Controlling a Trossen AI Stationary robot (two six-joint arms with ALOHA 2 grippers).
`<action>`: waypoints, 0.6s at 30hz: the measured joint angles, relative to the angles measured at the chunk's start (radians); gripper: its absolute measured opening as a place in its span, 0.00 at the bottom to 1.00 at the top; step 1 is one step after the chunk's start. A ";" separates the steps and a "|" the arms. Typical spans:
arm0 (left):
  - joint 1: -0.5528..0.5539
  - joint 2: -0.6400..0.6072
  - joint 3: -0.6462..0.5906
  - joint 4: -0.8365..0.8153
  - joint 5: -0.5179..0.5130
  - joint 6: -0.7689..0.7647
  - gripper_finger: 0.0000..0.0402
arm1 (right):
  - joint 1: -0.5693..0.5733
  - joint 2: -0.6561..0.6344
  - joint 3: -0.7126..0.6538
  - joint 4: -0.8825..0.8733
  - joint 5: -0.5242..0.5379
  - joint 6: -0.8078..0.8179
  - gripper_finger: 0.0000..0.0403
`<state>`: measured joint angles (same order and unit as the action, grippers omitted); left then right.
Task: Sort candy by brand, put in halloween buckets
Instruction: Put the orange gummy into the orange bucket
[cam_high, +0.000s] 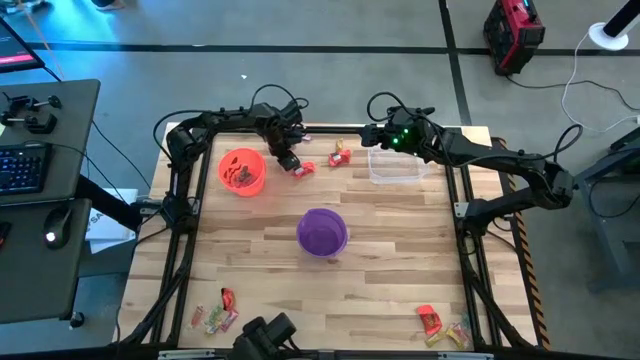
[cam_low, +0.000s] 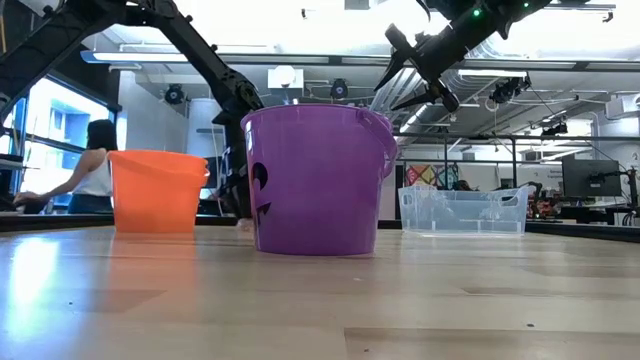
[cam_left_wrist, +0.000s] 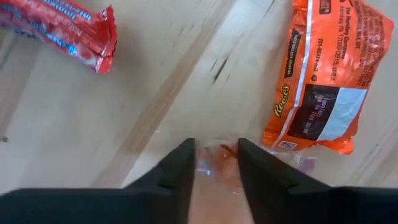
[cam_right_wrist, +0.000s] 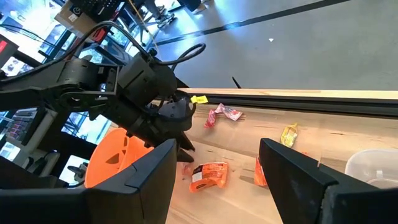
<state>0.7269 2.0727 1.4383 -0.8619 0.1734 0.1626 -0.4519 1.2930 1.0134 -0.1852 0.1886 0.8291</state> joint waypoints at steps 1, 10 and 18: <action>0.000 -0.002 0.002 -0.002 0.000 0.009 0.19 | 0.000 0.000 0.000 -0.001 0.000 0.000 0.56; 0.006 -0.162 0.029 -0.007 -0.034 0.022 0.01 | -0.006 0.000 0.000 -0.007 0.017 0.000 0.56; -0.022 -0.535 -0.083 0.008 -0.032 0.073 0.00 | -0.029 0.000 0.000 0.028 0.020 0.026 0.56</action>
<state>0.7046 1.5375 1.3554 -0.8536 0.1417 0.2352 -0.4813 1.2930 1.0134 -0.1569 0.2084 0.8551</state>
